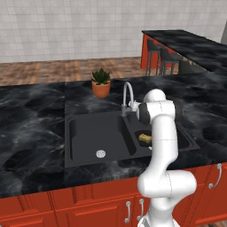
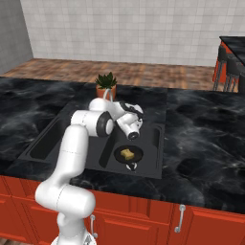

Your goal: Pick the pan and sponge and place them into the sink. Then turn on the water.

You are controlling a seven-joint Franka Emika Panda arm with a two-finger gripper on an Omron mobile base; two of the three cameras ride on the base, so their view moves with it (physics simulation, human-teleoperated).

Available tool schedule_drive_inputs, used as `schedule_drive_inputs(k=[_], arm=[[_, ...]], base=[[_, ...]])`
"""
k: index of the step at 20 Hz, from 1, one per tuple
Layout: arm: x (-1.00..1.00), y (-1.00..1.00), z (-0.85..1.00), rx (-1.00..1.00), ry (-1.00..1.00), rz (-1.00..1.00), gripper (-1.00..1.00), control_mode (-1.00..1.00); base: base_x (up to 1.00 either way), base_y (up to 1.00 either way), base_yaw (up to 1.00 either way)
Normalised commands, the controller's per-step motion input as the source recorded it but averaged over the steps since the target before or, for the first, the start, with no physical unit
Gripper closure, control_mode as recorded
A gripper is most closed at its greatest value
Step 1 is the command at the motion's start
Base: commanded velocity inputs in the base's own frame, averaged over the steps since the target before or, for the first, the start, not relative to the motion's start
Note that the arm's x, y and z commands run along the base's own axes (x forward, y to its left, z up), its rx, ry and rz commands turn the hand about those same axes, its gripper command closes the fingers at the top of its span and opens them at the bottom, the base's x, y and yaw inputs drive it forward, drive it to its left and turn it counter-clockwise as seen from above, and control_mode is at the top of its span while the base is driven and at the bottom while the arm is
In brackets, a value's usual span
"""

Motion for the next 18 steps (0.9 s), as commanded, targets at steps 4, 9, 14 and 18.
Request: schedule_drive_inputs(k=[4, 9, 14, 18], arm=[[-0.19, -0.54, -0.06, 0.09, 0.04, -0.03, 1.00, -1.00], [-0.24, -0.46, -0.10, 0.15, 0.05, 0.01, 1.00, -1.00], [-0.28, -0.36, -0.10, 0.18, 0.04, 0.03, 1.00, -1.00], [-0.29, -0.33, -0.10, 0.19, 0.04, 0.04, 1.00, -1.00]], base=[[0.00, 0.00, 0.00], [0.00, 0.00, 0.00], [0.00, 0.00, 0.00], [0.00, 0.00, 0.00]])
